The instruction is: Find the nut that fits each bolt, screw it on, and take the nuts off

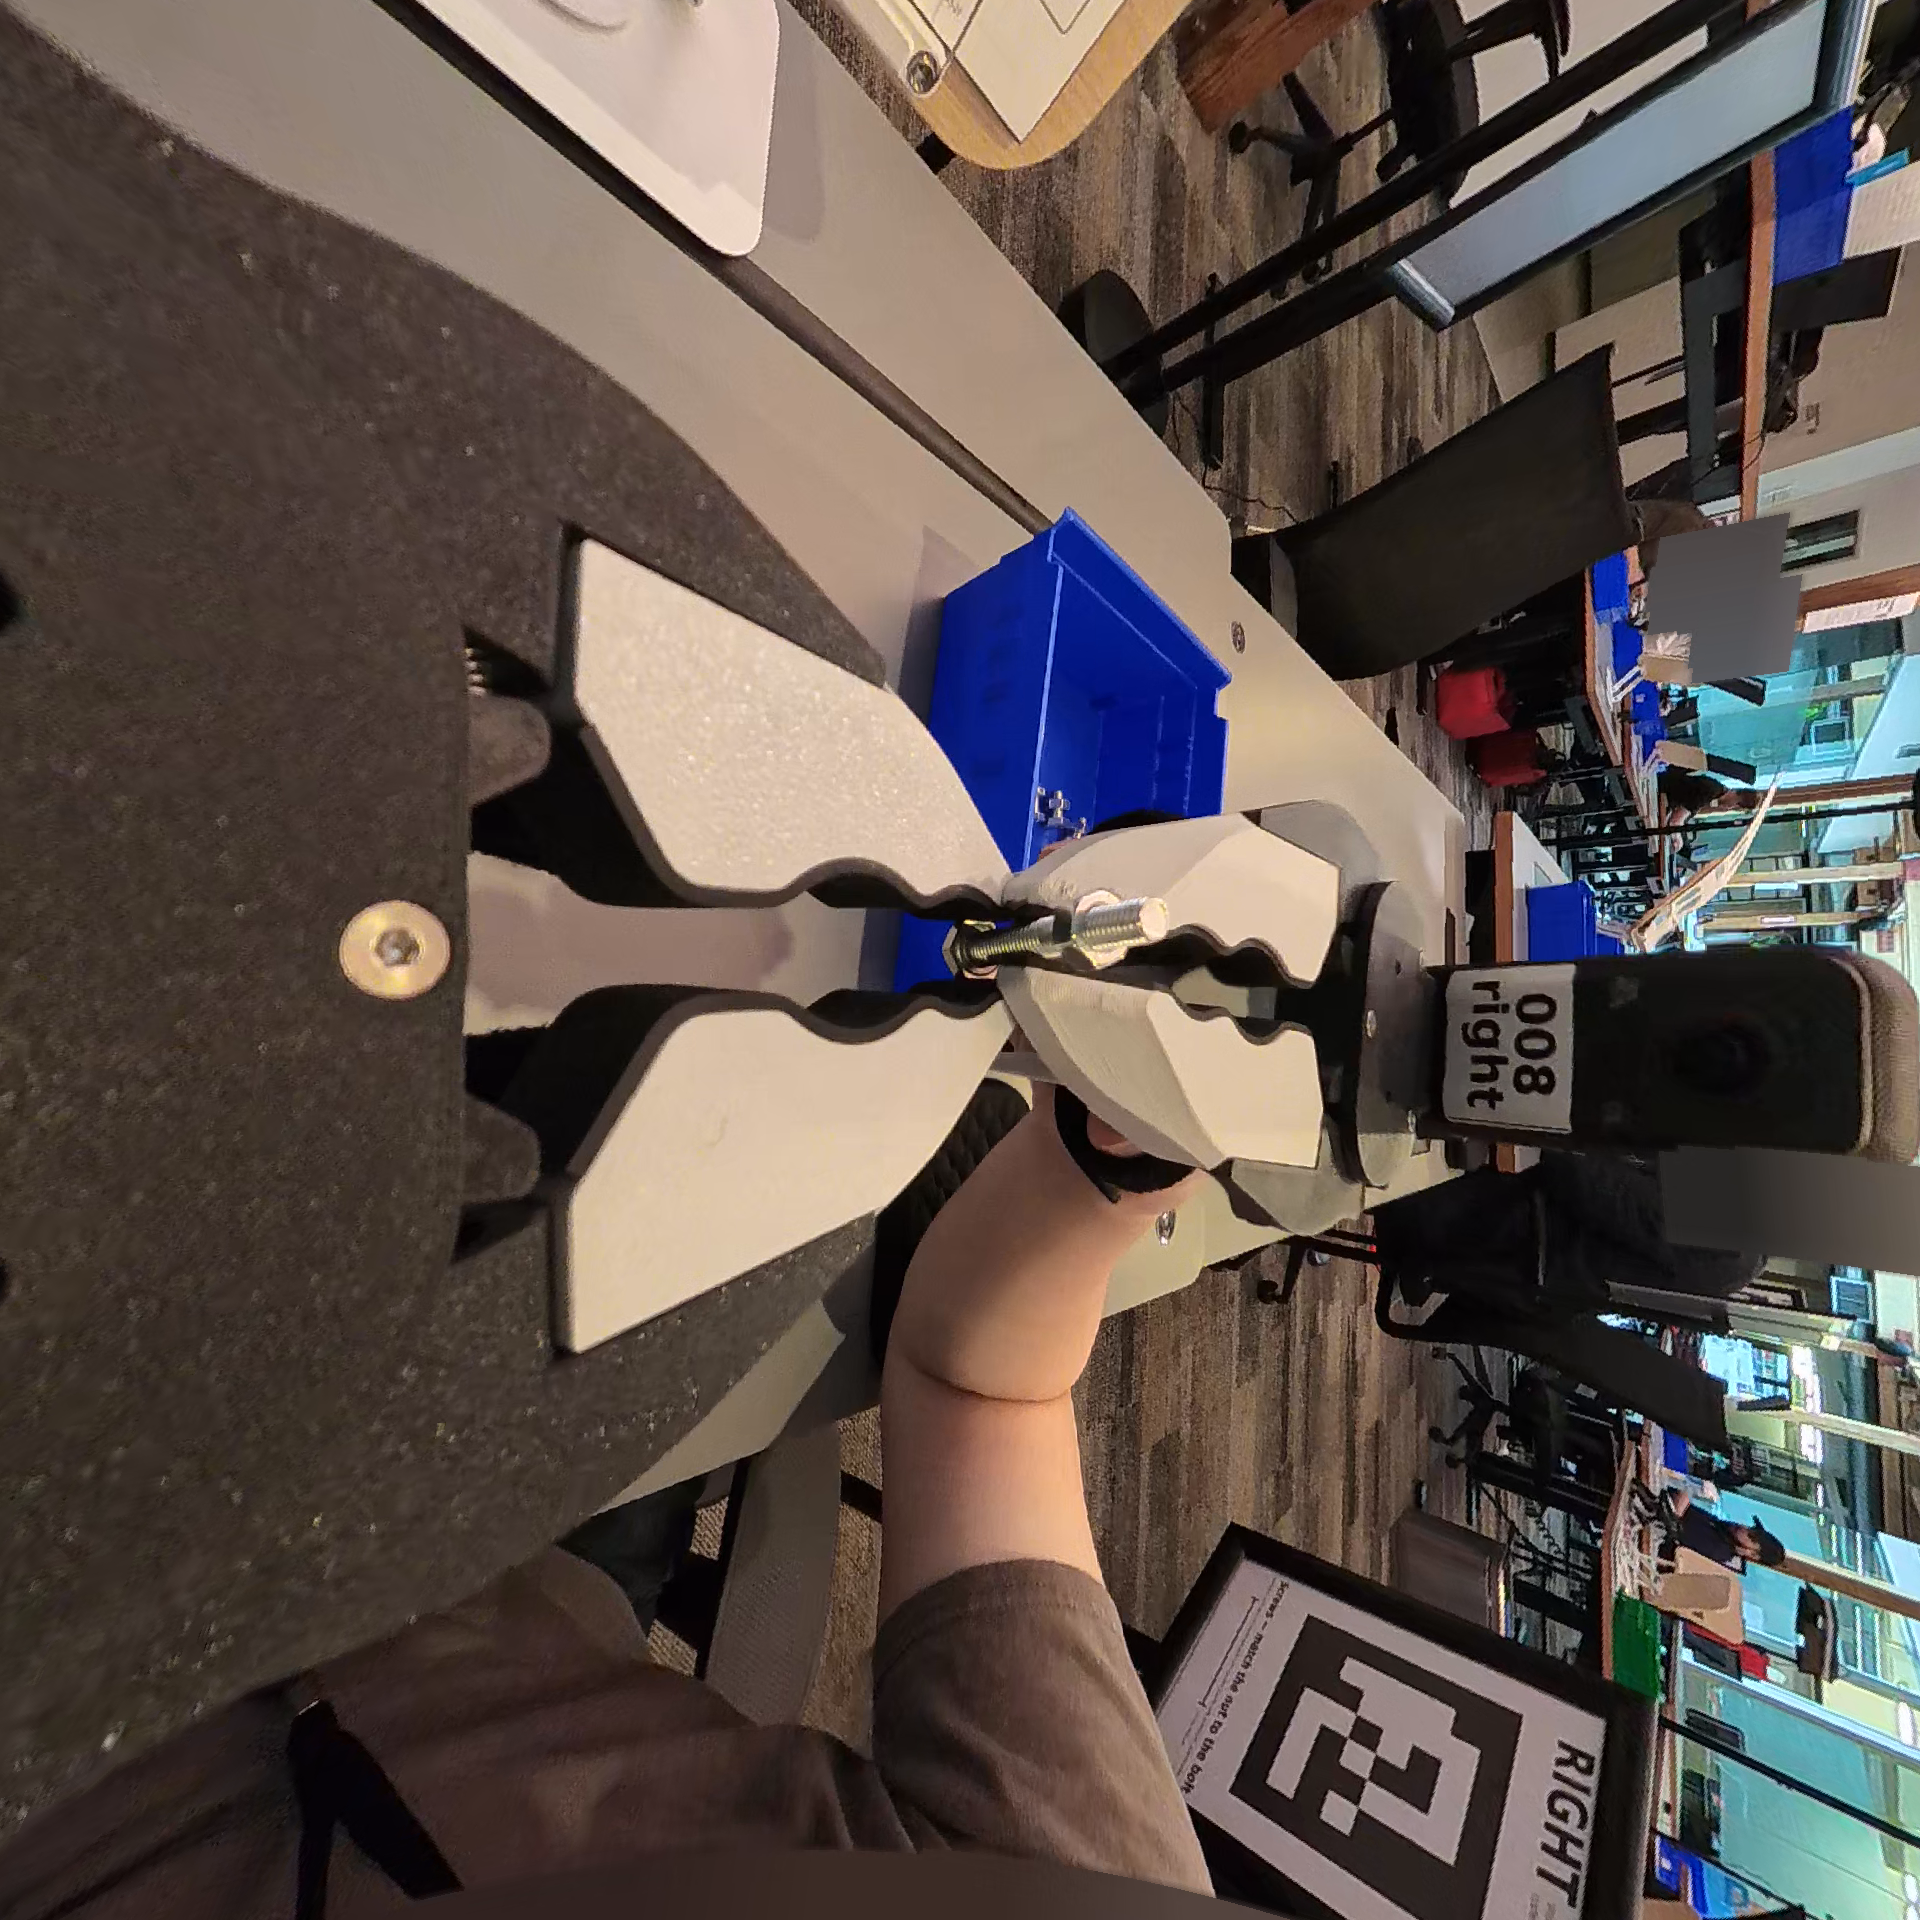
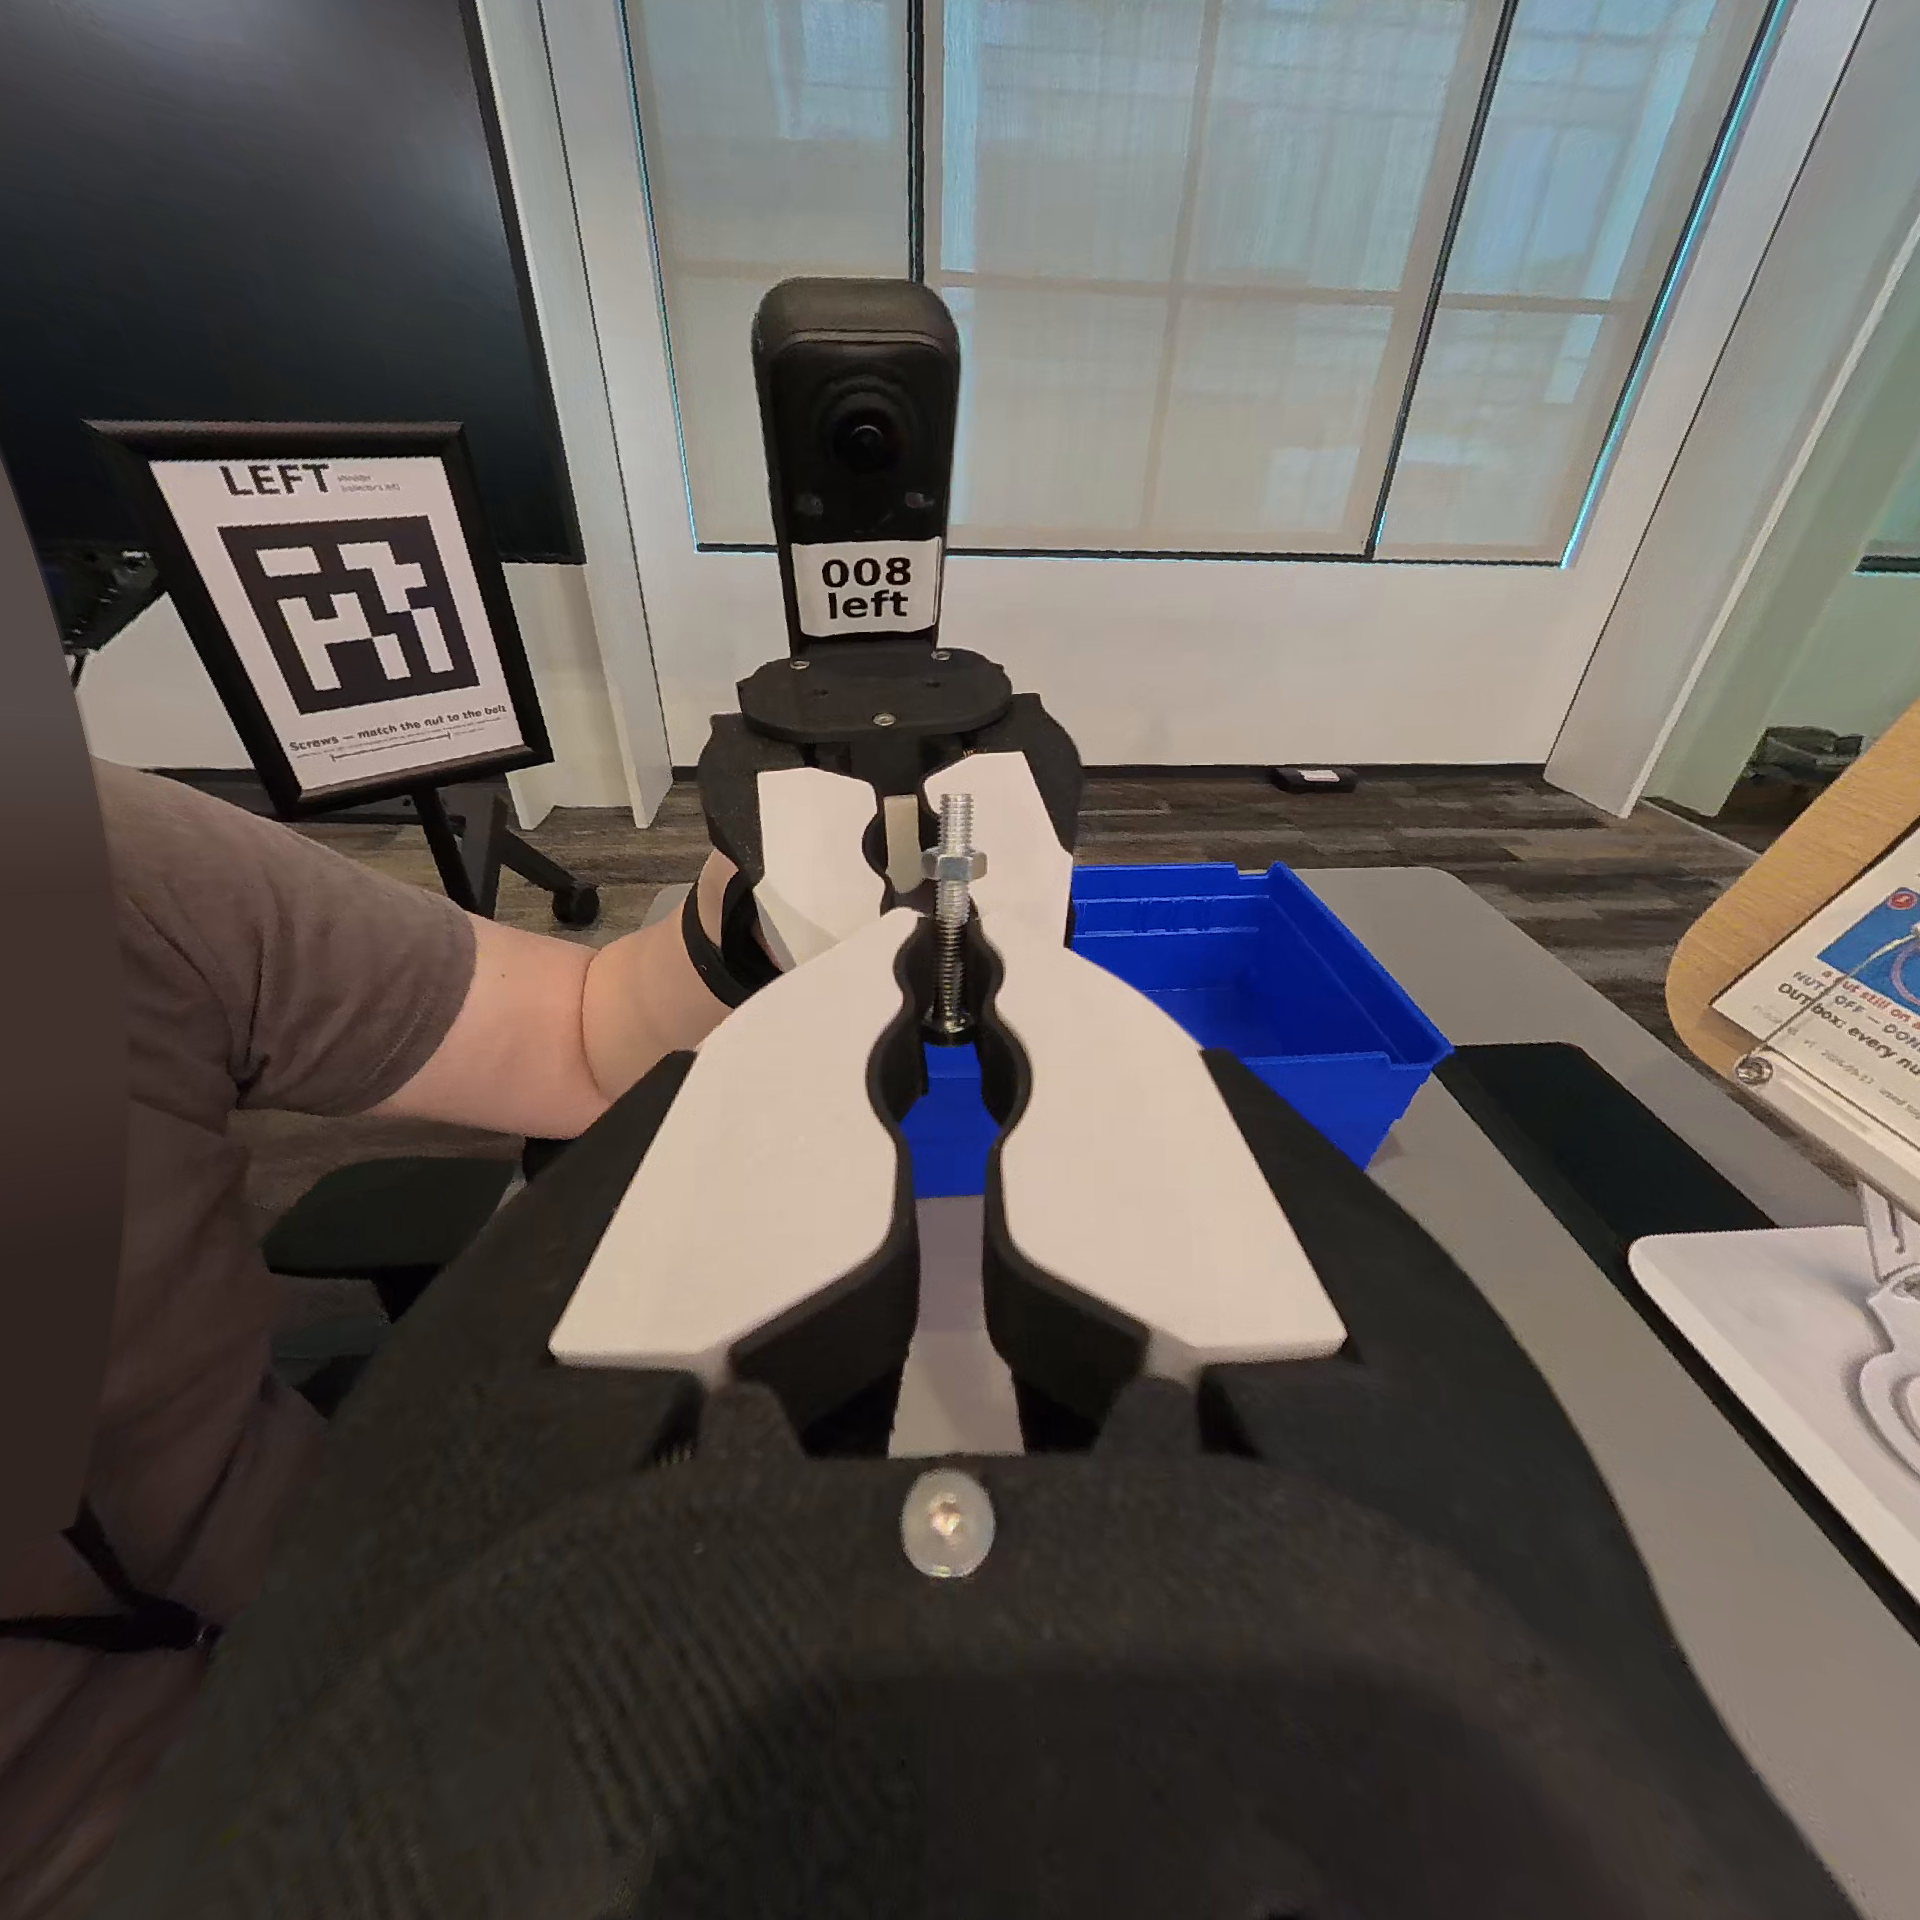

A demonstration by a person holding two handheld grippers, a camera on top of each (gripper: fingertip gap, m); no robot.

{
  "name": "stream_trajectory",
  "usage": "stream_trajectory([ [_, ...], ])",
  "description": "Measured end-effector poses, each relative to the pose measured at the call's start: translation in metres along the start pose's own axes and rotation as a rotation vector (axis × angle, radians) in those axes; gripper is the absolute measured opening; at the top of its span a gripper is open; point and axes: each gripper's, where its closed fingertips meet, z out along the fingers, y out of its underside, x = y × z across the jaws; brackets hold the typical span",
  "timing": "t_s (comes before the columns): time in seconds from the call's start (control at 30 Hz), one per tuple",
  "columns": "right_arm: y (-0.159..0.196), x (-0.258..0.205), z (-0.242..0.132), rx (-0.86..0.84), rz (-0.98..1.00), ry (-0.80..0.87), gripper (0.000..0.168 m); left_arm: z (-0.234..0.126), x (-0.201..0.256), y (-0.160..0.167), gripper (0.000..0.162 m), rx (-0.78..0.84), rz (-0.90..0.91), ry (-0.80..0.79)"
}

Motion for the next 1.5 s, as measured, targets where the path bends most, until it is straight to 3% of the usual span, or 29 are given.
stream_trajectory([
  [0.07, 0.001, 0.005, -0.001, 0.007, 0.036, 0.011, 0.006, 0.001, -0.004, 0.001, 0.012, 0.000, -0.015, -0.013],
  [0.27, 0.002, 0.030, -0.012, 0.081, 0.212, 0.015, 0.006, 0.005, -0.020, 0.010, 0.051, -0.033, -0.058, -0.079],
  [0.4, 0.003, 0.051, -0.029, 0.101, 0.300, 0.045, 0.006, 0.001, -0.025, 0.009, 0.052, -0.034, -0.052, -0.112],
  [0.5, 0.009, 0.063, -0.051, -0.009, 0.321, 0.100, 0.006, -0.005, -0.028, 0.008, 0.050, -0.054, -0.021, -0.148],
  [0.57, 0.026, 0.074, -0.085, -0.210, 0.316, 0.218, 0.006, -0.010, -0.028, 0.004, 0.048, -0.054, -0.008, -0.166],
  [0.67, 0.073, 0.105, -0.177, -0.543, 0.374, 0.585, 0.006, -0.017, -0.029, 0.002, 0.046, -0.072, 0.032, -0.213],
  [0.8, 0.136, 0.125, -0.277, -0.725, 0.679, 0.902, 0.006, -0.017, -0.025, 0.007, 0.047, -0.119, 0.037, -0.200],
  [0.87, 0.168, 0.131, -0.302, -0.813, 0.773, 0.941, 0.007, -0.017, -0.025, 0.008, 0.046, -0.127, 0.036, -0.197],
  [1.07, 0.240, 0.131, -0.312, -0.975, 0.996, 0.868, 0.007, -0.017, -0.030, 0.013, 0.046, -0.156, 0.028, -0.214],
  [1.33, 0.275, 0.138, -0.301, -1.137, 0.978, 0.839, 0.006, -0.015, -0.044, 0.027, 0.044, -0.210, 0.004, -0.260],
  [1.5, 0.282, 0.141, -0.299, -1.175, 0.956, 0.835, 0.007, -0.033, -0.084, 0.037, 0.044, -0.296, 0.058, -0.515],
])
